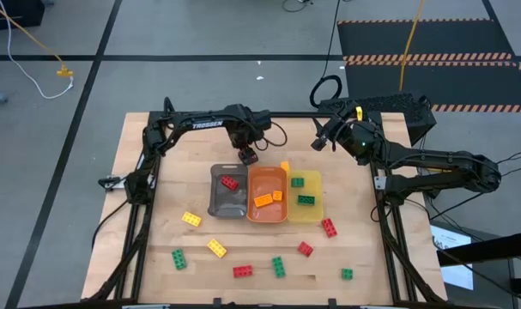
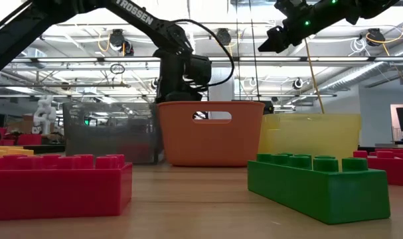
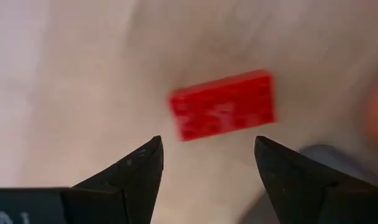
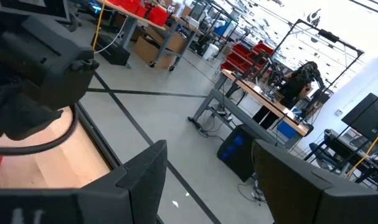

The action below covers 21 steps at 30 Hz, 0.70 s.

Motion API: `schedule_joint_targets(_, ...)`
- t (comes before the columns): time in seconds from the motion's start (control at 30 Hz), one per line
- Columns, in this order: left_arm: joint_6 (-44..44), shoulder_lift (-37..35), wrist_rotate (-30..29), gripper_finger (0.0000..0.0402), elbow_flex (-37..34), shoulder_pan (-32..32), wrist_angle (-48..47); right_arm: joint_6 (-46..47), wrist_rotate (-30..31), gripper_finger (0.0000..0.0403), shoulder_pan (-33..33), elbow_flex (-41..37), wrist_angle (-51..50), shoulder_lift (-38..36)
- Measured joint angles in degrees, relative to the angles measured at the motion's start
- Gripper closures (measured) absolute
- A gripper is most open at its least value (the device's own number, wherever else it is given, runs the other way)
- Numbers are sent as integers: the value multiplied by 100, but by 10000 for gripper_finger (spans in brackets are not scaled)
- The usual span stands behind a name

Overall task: Sort & place blocks by color
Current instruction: Put the red game piece into the black bin

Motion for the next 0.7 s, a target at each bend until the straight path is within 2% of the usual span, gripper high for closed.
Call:
schedule_joint_targets(0.13,-345,0,443,153,0,27,3,4,-1,177,0,0,0,0)
schedule_joint_targets(0.33,-474,0,433,154,0,27,69,4,-1,177,0,1,0,0)
schedule_joint_targets(0.4,-472,0,323,153,0,22,123,4,1,177,0,2,0,0)
schedule_joint_targets(0.53,-459,0,-253,153,0,24,152,4,-1,177,0,0,0,0)
schedule_joint_targets(0.7,-474,0,-320,154,0,94,152,4,-1,177,0,0,0,0)
